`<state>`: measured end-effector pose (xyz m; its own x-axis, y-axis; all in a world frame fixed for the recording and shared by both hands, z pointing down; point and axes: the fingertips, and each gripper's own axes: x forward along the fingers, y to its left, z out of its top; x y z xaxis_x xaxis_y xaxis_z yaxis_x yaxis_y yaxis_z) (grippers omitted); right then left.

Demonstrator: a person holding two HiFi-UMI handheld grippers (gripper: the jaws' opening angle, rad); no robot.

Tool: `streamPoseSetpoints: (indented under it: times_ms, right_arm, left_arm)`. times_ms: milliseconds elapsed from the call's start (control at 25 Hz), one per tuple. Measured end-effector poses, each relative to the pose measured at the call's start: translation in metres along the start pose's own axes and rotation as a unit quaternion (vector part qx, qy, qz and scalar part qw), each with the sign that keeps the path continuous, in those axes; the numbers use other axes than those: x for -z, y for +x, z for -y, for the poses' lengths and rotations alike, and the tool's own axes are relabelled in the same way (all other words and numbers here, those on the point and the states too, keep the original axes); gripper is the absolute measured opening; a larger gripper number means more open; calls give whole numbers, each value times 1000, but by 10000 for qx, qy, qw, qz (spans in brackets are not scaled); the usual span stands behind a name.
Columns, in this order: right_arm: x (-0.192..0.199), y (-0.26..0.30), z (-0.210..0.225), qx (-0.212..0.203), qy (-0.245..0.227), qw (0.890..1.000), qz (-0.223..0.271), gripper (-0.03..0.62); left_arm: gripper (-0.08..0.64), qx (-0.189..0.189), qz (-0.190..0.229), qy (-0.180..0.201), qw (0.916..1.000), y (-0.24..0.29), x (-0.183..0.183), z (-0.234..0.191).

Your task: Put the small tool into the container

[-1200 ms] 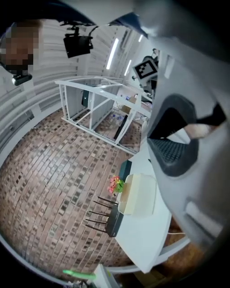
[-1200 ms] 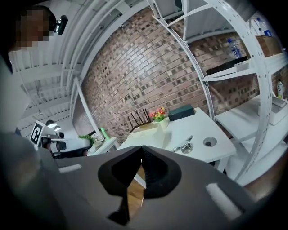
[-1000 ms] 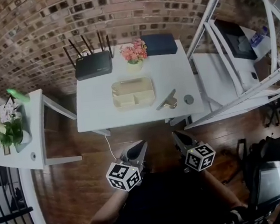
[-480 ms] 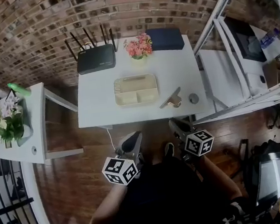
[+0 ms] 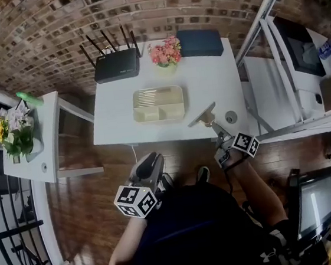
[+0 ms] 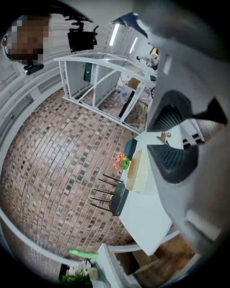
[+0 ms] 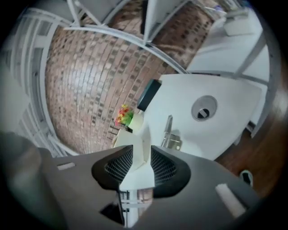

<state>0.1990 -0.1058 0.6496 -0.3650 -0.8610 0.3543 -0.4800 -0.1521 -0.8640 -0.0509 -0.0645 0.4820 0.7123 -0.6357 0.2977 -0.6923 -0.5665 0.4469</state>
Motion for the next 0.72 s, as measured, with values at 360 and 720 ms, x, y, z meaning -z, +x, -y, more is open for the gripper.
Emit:
streamPoseSetpoints:
  times_ms: [360, 720]
  right_arm:
    - [-7, 26, 53, 391, 920, 9949, 148, 135]
    - [-2, 56, 64, 649, 812, 9945, -144, 142]
  left_arm:
    - [80, -351, -66, 56, 9993, -4, 5, -1]
    - [72, -619, -33, -52, 9981, -16, 6, -13]
